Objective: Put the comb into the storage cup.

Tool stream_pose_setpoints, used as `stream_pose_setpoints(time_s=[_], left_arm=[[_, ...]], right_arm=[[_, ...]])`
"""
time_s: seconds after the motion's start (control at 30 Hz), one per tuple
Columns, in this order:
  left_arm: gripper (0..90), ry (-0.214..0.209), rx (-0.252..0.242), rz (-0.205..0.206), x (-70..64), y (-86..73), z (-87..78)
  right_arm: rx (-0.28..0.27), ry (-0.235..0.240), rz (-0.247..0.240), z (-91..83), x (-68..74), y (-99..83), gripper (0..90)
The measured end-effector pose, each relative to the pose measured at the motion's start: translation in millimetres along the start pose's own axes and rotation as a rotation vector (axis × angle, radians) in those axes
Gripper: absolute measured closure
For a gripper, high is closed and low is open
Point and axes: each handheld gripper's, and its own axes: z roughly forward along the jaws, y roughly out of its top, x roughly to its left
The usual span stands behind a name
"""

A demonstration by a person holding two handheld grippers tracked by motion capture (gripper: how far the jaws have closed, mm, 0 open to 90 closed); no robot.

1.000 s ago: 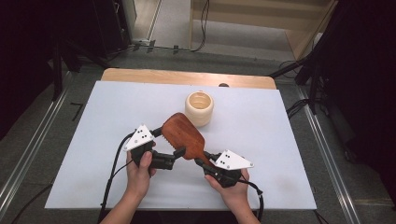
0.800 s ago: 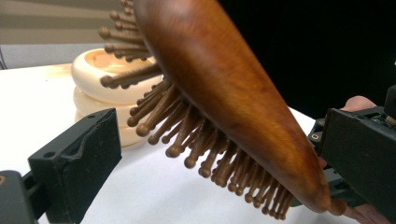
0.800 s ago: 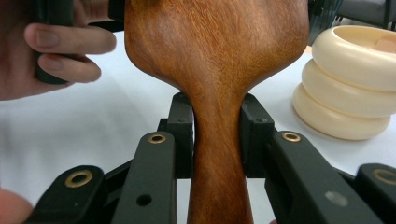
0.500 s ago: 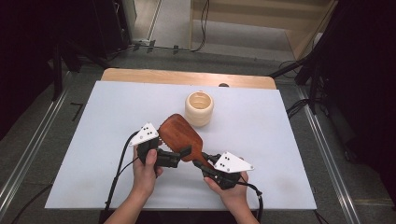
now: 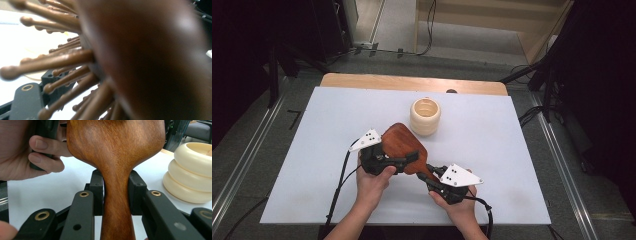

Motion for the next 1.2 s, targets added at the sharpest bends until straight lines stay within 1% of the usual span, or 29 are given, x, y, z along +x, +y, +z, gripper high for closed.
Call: stream_pose_setpoints(time_s=[0.07,0.17,0.23,0.27,0.33,0.43,0.5,0.57,0.6,0.63,0.67,0.73,0.83,0.87,0.9,0.93,0.97,1.0,1.1,1.13,1.17,1.2], left_arm=[[19.4,-0.010,-0.005,-0.012,0.4,0.2,0.5],[23.4,-0.011,-0.001,-0.017,0.9,0.7,0.8],[28.9,-0.030,0.005,-0.035,1.0,0.4,1.2],[31.3,-0.025,0.010,-0.035,0.5,0.4,1.6],[33.2,-0.040,0.014,-0.048,0.7,0.8,2.3],[36.7,-0.071,0.035,-0.073,3.3,2.6,2.9],[39.3,-0.075,0.041,-0.078,3.2,3.0,3.2],[41.0,-0.092,0.045,-0.088,2.6,2.9,3.7],[45.7,-0.115,0.050,-0.086,1.4,3.0,4.2],[46.9,-0.115,0.050,-0.086,1.4,3.0,4.2],[48.4,-0.124,0.057,-0.071,-0.2,3.9,4.7],[51.1,-0.141,0.065,-0.069,-0.9,5.3,5.2],[53.5,-0.142,0.066,-0.049,-3.7,6.8,4.9],[54.1,-0.142,0.066,-0.049,-3.7,6.8,4.9],[54.7,-0.125,0.068,-0.022,-6.4,7.5,4.9],[55.3,-0.125,0.068,-0.022,-6.4,7.5,4.9],[55.6,-0.121,0.068,-0.010,-6.8,7.8,4.5],[55.8,-0.128,0.060,-0.014,-6.3,8.4,4.2],[56.2,-0.128,0.058,-0.007,-5.7,9.4,3.5],[56.2,-0.123,0.058,-0.006,-5.9,9.9,3.3],[56.3,-0.114,0.054,0.004,-5.2,11.1,2.3],[56.3,-0.112,0.051,0.005,-5.0,11.7,1.7]], right_arm=[[0.000,0.001,-0.001,0.2,1.0,0.0,69.4],[-0.003,0.000,-0.002,0.6,1.7,-0.1,69.3],[-0.002,-0.004,0.000,0.9,1.5,-0.6,69.4],[0.000,-0.006,-0.002,1.2,1.3,-1.0,69.3],[-0.003,-0.009,0.002,1.4,1.1,-1.8,69.3],[-0.004,-0.013,0.003,1.9,1.3,-2.2,69.4],[-0.001,-0.014,0.000,2.6,0.7,-2.9,69.3],[0.000,-0.014,0.004,3.0,0.5,-3.3,69.3],[0.004,-0.012,0.003,3.6,-0.1,-3.7,69.2],[0.008,-0.009,0.004,3.9,-0.6,-3.9,69.1],[0.010,-0.012,0.007,4.0,-0.8,-4.3,69.0],[0.007,-0.008,0.013,3.7,-1.6,-4.6,68.5],[0.002,-0.002,0.013,2.7,-3.0,-4.0,67.6],[0.000,0.004,0.015,2.7,-3.6,-3.8,65.8],[-0.003,0.011,0.024,2.5,-4.3,-3.4,62.4],[-0.003,0.011,0.024,2.5,-4.3,-3.4,62.4],[-0.005,0.013,0.037,1.8,-5.7,-2.5,53.8],[-0.006,0.012,0.040,1.2,-6.8,-2.1,49.1],[0.002,0.015,0.064,-0.8,-11.1,-0.9,31.5],[0.002,0.015,0.064,-0.8,-11.1,-0.9,31.5],[-0.006,0.009,0.080,-3.3,-13.6,-0.3,17.6],[-0.009,0.006,0.089,-4.6,-15.4,0.0,11.1]])
